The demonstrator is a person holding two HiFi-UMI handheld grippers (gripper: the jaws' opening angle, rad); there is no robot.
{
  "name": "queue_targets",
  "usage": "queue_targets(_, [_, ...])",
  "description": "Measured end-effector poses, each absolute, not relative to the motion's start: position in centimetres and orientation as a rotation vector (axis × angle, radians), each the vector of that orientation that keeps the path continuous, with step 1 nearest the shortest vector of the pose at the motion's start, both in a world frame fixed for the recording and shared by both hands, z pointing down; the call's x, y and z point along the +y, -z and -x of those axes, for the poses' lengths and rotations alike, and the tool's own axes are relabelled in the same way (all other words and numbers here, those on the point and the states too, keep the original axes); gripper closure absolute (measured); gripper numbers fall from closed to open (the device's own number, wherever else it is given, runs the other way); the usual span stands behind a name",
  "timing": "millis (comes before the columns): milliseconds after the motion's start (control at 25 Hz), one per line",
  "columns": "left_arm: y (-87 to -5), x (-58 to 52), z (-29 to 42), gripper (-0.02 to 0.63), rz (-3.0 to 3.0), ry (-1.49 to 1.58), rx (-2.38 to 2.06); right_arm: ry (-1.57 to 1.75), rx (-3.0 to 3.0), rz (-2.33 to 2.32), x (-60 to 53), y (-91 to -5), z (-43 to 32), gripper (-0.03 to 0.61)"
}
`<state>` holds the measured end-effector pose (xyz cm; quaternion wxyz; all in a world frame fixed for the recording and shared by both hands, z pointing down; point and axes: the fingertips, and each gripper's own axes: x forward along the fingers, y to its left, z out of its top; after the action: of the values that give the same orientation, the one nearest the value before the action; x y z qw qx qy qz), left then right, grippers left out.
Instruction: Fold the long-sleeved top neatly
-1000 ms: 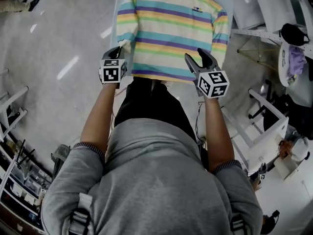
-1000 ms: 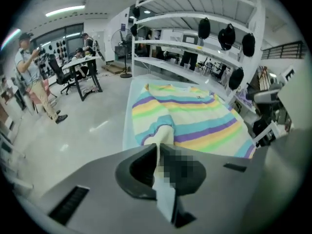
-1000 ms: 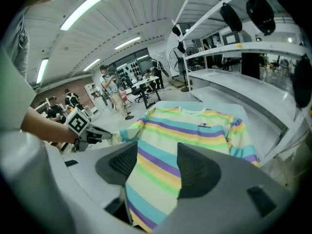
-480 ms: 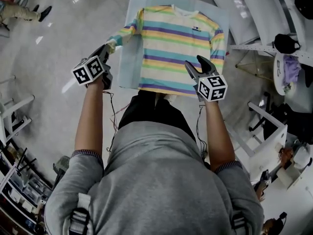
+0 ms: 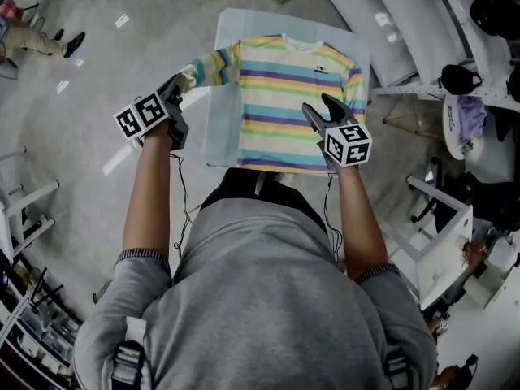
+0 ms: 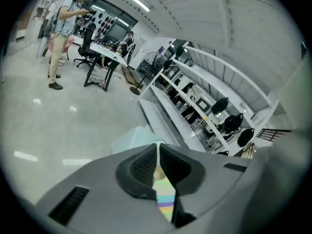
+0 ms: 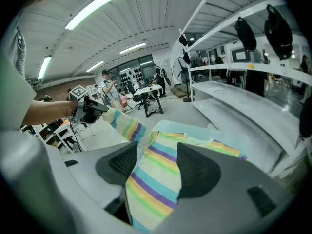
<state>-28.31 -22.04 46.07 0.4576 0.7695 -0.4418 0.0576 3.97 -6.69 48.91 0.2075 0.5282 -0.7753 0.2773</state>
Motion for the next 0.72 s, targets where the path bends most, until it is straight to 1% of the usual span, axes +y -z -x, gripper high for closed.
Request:
queue_targets(280, [-43.9, -22.1, 25.0, 0.583, -1.916, -0.107, -1.016, -0.743, -2.170, -1.506, -8.5, -47.5, -4.5, 0.308])
queue_targets(720, [-41.9, -21.2, 16.0, 0.583, -1.930, -0.068, -0.996, -0.737, -2.261, -1.466, -9.9, -46.8, -8.4, 0.308])
